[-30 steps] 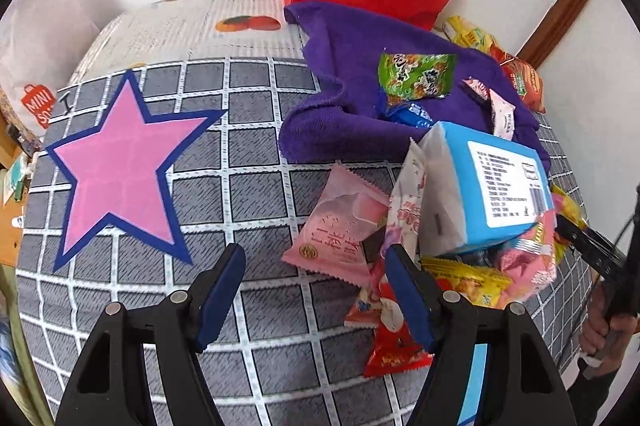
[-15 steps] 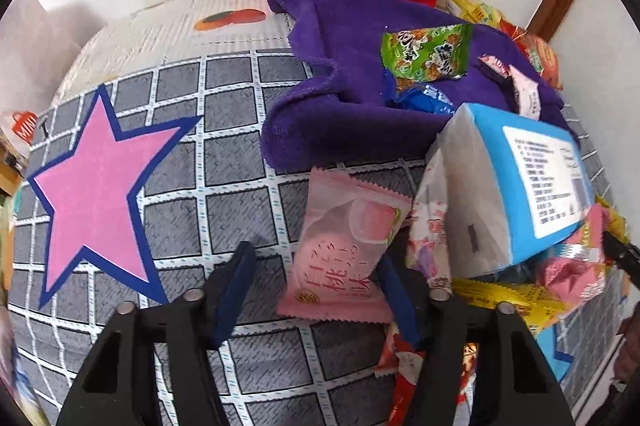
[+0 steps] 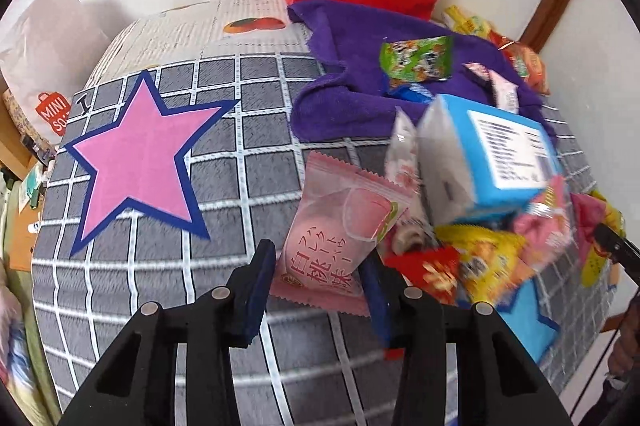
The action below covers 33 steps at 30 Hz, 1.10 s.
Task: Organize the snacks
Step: 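Grasp the yellow-pink chip bag with the right tool while the left tool grasps the pink peach bag, then carry the chip bag and the pink peach bag up over the purple cloth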
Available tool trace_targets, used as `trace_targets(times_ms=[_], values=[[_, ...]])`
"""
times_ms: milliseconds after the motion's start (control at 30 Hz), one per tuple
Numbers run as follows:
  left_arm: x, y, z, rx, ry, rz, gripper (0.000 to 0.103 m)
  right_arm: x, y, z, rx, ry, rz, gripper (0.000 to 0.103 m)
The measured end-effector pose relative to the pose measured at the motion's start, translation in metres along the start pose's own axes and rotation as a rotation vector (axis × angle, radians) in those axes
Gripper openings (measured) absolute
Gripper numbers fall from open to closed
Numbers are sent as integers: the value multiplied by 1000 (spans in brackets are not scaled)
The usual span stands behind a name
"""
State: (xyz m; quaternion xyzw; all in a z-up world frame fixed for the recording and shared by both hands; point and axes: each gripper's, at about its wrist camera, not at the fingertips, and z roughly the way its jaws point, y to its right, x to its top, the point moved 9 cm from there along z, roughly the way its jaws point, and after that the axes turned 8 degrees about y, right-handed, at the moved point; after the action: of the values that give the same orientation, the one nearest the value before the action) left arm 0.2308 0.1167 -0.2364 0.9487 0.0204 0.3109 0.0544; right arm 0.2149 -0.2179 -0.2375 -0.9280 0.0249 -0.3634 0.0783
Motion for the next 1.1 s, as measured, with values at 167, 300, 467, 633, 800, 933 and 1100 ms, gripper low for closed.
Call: trace_targets(times_ms=[167, 300, 467, 633, 800, 933, 1100], values=[[-5, 17, -23, -42, 25, 20, 41, -1, -18, -19, 29, 25, -17, 52], [-7, 32, -39, -73, 46, 35, 41, 0, -32, -34, 45, 44, -51, 52], [-5, 52, -54, -118, 64, 50, 41, 3, -47, -49, 64, 70, -71, 52], [5, 72, -68, -160, 86, 85, 41, 12, -60, -59, 80, 87, -83, 52], [22, 87, -74, -192, 111, 118, 41, 28, -72, -64, 82, 114, -110, 52], [42, 95, -74, -207, 128, 135, 41, 44, -80, -64, 83, 133, -129, 52], [69, 105, -73, -221, 149, 162, 41, 65, -85, -57, 71, 143, -142, 52]])
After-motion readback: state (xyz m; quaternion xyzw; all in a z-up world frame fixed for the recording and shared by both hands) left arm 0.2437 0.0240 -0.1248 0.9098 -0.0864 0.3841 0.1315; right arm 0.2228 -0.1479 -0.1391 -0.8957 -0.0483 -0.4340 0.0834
